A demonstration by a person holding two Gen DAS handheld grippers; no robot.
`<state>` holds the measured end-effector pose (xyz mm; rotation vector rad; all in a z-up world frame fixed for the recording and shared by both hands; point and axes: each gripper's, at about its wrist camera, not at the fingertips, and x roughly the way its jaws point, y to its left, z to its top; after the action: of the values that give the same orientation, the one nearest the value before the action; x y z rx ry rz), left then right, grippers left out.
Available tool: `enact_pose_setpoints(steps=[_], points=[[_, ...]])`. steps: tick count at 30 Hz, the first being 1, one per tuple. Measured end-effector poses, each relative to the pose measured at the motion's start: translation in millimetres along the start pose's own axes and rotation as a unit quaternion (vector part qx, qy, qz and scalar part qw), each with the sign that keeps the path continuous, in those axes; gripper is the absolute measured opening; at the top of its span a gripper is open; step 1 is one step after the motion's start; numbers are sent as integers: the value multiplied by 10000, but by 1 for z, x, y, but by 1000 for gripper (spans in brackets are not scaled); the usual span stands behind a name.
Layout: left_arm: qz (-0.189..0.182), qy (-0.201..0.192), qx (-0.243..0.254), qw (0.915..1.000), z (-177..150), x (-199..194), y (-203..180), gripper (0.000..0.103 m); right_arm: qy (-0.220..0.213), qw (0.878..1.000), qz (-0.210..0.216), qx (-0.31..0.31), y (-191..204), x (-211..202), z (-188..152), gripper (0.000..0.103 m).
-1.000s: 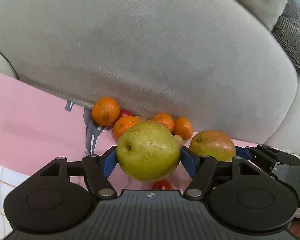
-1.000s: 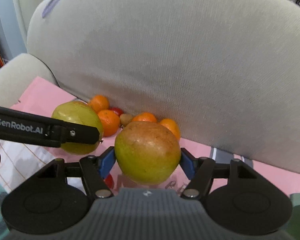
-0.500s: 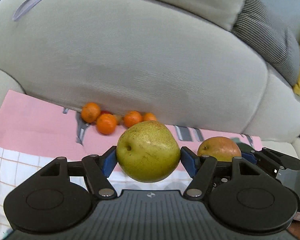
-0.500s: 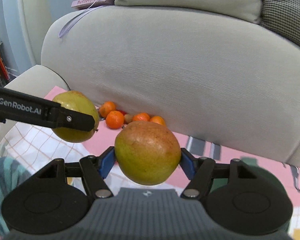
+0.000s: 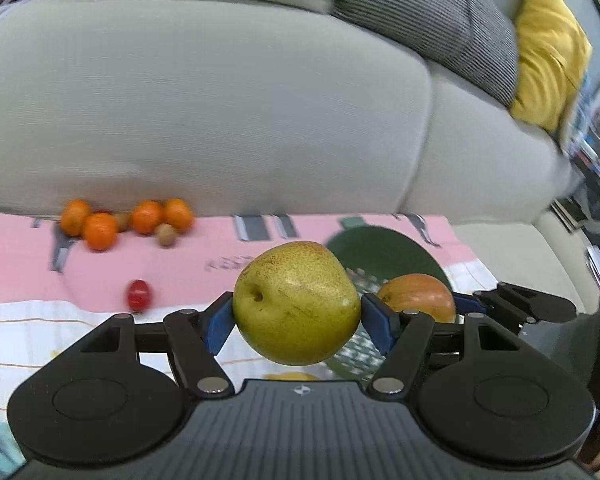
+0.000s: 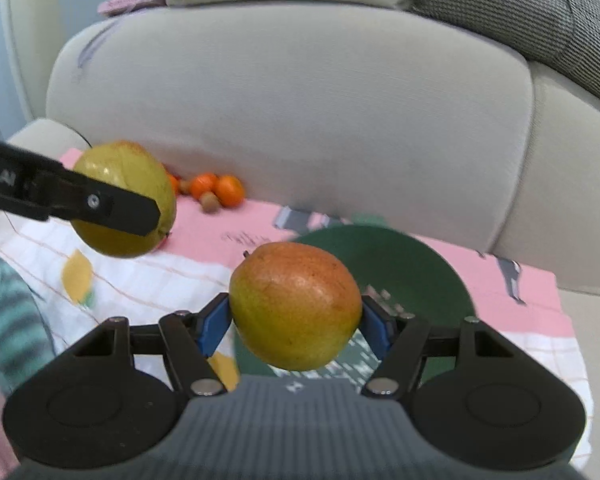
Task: Organize fruits
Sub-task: 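Lift both pears and carry them over the green colander with both tools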
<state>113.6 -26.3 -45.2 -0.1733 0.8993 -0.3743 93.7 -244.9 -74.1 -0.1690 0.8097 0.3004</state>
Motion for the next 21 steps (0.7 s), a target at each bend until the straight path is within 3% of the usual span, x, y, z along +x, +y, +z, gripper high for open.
enact_pose_setpoints(steps=[9,21], points=[[-64,561,643,9963,-6,47,-44,77,384,9988,-208,-204,-38,14,-19,66],[280,1400,1444,9792,-14,103,-70,78,1052,9891,74,-1029,-37,56,-25,66]])
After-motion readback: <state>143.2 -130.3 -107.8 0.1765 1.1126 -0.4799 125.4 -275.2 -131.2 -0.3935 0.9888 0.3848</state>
